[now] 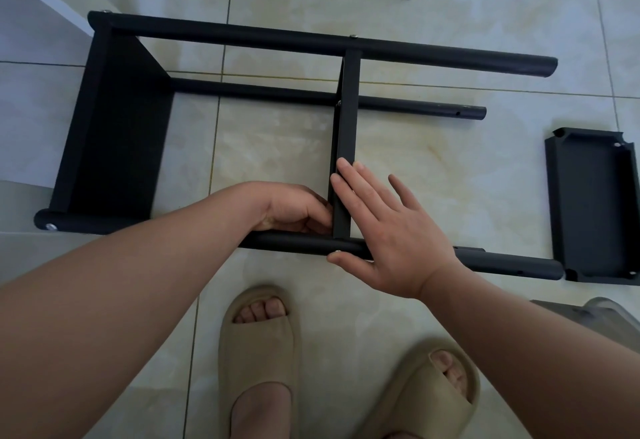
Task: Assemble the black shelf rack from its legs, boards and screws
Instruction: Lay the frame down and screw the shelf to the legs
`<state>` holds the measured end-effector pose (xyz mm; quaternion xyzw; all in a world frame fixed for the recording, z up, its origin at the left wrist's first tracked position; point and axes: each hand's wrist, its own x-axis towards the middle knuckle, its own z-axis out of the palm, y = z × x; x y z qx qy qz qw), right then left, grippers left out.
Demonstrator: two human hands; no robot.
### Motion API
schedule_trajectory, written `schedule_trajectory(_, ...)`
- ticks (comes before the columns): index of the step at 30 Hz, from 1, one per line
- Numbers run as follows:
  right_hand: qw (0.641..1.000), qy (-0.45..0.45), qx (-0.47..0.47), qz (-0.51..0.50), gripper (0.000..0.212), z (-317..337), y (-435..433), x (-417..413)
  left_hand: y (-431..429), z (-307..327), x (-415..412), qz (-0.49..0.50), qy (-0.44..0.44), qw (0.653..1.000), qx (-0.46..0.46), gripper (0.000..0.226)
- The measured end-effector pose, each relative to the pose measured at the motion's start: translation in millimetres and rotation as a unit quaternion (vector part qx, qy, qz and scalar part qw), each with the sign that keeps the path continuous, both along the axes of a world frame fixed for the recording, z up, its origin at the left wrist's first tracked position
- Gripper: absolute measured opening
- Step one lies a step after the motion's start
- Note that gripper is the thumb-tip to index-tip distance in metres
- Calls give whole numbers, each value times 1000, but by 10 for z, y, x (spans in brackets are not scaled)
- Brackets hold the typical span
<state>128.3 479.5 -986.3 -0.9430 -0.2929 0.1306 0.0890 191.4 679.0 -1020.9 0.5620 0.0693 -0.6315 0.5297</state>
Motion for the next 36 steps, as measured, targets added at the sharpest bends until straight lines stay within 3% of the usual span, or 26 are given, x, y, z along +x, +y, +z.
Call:
schedule_trajectory(30, 1000, 26, -11, 4, 93, 24, 2, 35, -11, 32, -2, -33, -16, 999, 28, 28)
schedule_trajectory(36, 1000, 23, -10, 3, 93, 12, 2, 32, 0, 15, -1, -3, -28, 999, 24, 16)
